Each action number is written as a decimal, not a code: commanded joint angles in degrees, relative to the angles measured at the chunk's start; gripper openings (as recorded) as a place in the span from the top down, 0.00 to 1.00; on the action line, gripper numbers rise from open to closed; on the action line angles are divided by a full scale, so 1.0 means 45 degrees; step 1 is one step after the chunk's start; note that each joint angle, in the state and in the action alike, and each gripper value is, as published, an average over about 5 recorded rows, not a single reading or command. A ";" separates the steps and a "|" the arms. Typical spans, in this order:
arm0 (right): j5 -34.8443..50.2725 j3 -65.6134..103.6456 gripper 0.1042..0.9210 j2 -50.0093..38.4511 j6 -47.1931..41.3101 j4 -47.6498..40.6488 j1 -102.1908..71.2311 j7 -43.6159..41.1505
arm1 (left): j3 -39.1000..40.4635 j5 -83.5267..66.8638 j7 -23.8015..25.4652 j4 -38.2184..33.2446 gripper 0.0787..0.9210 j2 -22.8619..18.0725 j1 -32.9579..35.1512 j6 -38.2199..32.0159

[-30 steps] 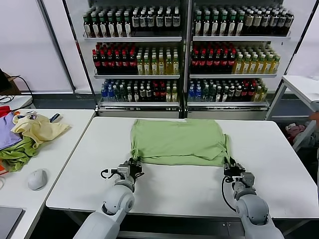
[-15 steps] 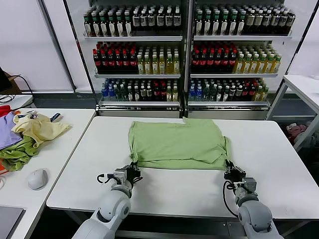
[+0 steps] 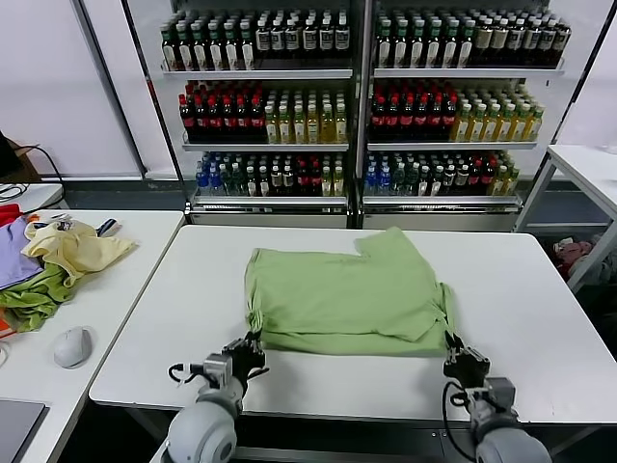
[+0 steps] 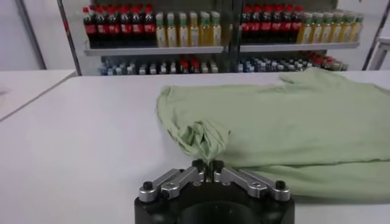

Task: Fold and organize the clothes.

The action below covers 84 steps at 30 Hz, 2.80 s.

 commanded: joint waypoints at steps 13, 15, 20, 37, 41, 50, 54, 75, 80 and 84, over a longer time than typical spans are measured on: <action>-0.1366 0.0949 0.81 0.0017 -0.0872 0.3129 -0.3657 0.0036 | -0.0537 0.1489 -0.0094 -0.3137 0.88 0.0708 0.4392 0.0886; -0.1168 0.0984 0.73 0.0008 -0.0561 0.3263 -0.3486 0.0058 | -0.0637 0.1583 -0.0123 -0.3213 0.80 0.0774 0.4472 0.0887; -0.0444 0.1110 0.59 -0.0119 -0.0152 0.3495 -0.2656 0.0262 | -0.1017 0.1493 -0.0198 -0.3474 0.64 0.0960 0.4397 0.0837; 0.1802 -0.1216 0.12 -0.1692 -0.2158 -0.1927 0.6106 0.1222 | -0.0626 -0.0157 -0.0413 0.0492 0.12 0.1009 -0.1903 0.0161; 0.1807 -0.2347 0.12 -0.1682 -0.2308 -0.3571 0.7886 0.1193 | -0.0287 -0.0302 -0.0418 0.1488 0.12 0.0780 -0.3176 0.0253; 0.1680 -0.4272 0.12 -0.1030 -0.2489 -0.7331 1.0601 0.1131 | 0.0711 -0.1195 -0.0337 0.4699 0.12 0.0131 -0.5749 0.0538; 0.1388 -0.4711 0.12 -0.0659 -0.2520 -0.8860 1.1540 0.1060 | 0.1060 -0.1253 -0.0259 0.6234 0.12 -0.0410 -0.6653 0.0555; 0.0753 -0.5039 0.12 0.1125 -0.2657 -1.3897 1.4028 0.0151 | 0.1179 -0.2159 -0.0062 0.9604 0.12 -0.1518 -0.8597 0.0889; 0.0710 -0.5056 0.17 0.1333 -0.2652 -1.4141 1.4001 0.0129 | 0.1350 -0.2264 0.0103 0.9237 0.12 -0.1463 -0.8366 0.0890; 0.0797 -0.5070 0.30 0.1373 -0.2703 -1.4162 1.3888 0.0125 | 0.1457 -0.2182 0.0174 0.8773 0.22 -0.1346 -0.8023 0.0890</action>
